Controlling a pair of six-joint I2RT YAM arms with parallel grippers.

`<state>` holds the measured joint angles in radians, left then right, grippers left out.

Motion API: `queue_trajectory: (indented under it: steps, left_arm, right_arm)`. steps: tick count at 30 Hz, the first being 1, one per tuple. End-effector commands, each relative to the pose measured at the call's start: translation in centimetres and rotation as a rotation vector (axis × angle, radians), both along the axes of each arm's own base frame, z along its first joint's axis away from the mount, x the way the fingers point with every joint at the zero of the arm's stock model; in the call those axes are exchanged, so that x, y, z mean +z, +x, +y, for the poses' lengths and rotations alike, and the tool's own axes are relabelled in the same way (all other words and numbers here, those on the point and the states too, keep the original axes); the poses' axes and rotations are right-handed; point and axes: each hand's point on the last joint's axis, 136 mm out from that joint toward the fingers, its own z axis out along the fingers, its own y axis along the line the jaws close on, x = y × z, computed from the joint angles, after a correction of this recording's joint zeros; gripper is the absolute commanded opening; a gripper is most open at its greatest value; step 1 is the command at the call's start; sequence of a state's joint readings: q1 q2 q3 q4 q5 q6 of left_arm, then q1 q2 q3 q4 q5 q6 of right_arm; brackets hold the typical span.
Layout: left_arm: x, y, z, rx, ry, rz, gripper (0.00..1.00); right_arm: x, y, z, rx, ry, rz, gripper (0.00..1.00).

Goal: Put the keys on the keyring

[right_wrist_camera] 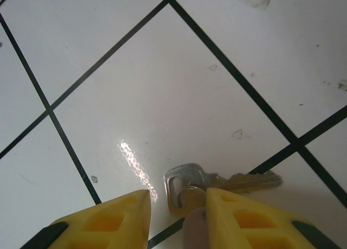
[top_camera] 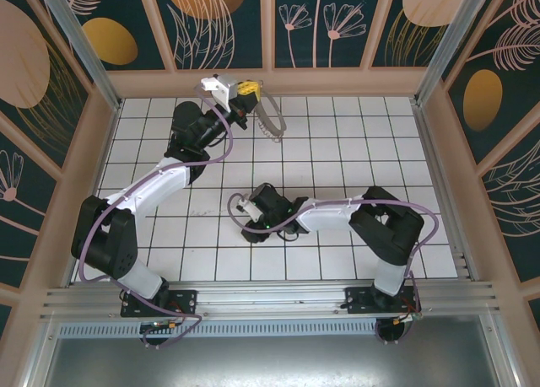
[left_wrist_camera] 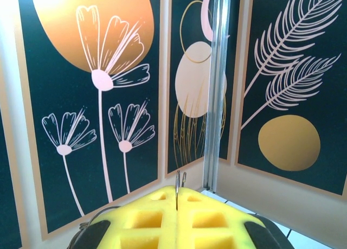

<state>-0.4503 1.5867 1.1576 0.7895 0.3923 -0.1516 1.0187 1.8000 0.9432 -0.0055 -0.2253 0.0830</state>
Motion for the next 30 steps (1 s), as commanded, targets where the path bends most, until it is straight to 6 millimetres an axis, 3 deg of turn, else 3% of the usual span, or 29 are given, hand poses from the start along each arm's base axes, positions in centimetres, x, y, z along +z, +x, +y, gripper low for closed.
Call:
queue_trajectory:
  steps: [1, 7, 13, 20, 30]
  left_arm:
    - [3.1, -0.4, 0.5, 0.001, -0.045, -0.089, 0.00]
    - [3.0, -0.3, 0.5, 0.000, -0.050, -0.086, 0.00]
    - [3.0, -0.3, 0.5, -0.001, -0.054, -0.084, 0.00]
    - [3.0, -0.3, 0.4, -0.006, -0.051, -0.082, 0.00]
    - [2.9, -0.3, 0.2, -0.017, -0.056, -0.076, 0.00]
  right_arm:
    - [-0.8, -0.2, 0.2, 0.024, -0.048, -0.023, 0.33]
    - [-2.1, -0.4, 0.1, 0.027, -0.093, -0.031, 0.29]
    - [-1.8, -0.6, -0.3, 0.018, -0.092, -0.030, 0.00]
    - [0.7, 0.4, -1.5, -0.050, 0.001, -0.002, 0.00]
    - [4.3, 4.2, -6.5, -0.275, 0.170, 0.036, 0.00]
